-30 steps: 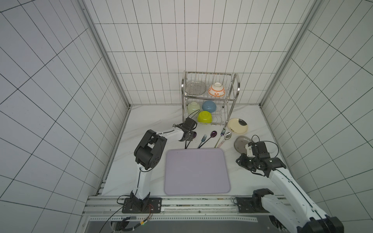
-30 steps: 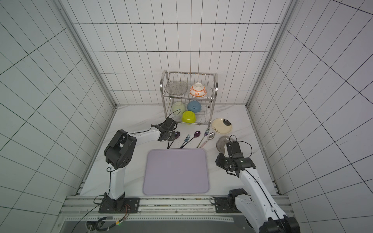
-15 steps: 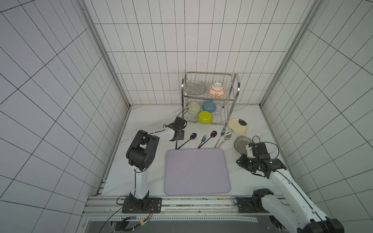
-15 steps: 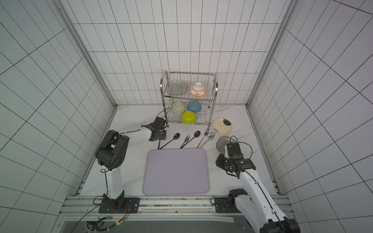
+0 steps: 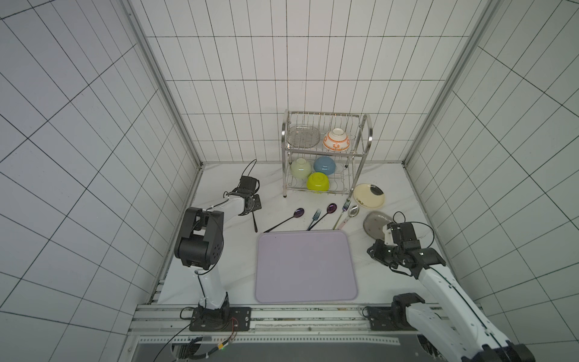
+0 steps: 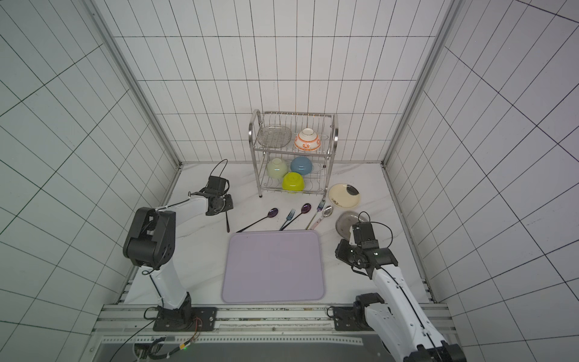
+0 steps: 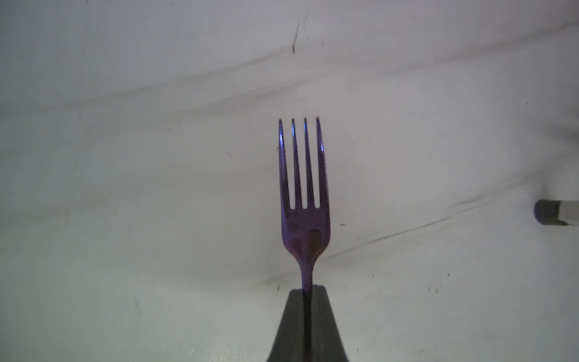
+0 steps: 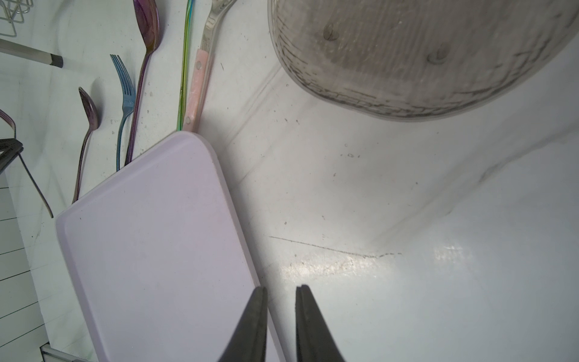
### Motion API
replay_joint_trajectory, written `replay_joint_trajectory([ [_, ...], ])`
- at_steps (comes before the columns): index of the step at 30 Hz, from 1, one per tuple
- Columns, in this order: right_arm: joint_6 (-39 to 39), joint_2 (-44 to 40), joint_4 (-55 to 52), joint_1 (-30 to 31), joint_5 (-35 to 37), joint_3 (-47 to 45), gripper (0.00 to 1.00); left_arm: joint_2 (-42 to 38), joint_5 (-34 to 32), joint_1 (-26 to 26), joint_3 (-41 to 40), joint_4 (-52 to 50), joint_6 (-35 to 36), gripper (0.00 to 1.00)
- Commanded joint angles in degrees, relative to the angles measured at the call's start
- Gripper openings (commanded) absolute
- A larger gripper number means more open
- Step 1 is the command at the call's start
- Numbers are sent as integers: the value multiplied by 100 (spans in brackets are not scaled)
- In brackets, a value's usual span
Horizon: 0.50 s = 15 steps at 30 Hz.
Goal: Set the spoon and fork side by side
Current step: Pick up the fork at the center of the board.
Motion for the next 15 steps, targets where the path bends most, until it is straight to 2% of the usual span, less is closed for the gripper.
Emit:
replay_joint_trajectory([
  [1,52,-68,-52,-70,99,-38,20,-346,238,123,-1,84,-80,0],
  [5,59,-73,-44,-66,107,-38,20,-786,373,197,-64,-18,56,0],
  [11,52,-59,5,-66,77,-46,20,-1638,930,143,-246,-535,45,0],
  [15,3,-30,32,-66,16,-38,20,-2575,1431,-290,-763,-868,-117,0],
])
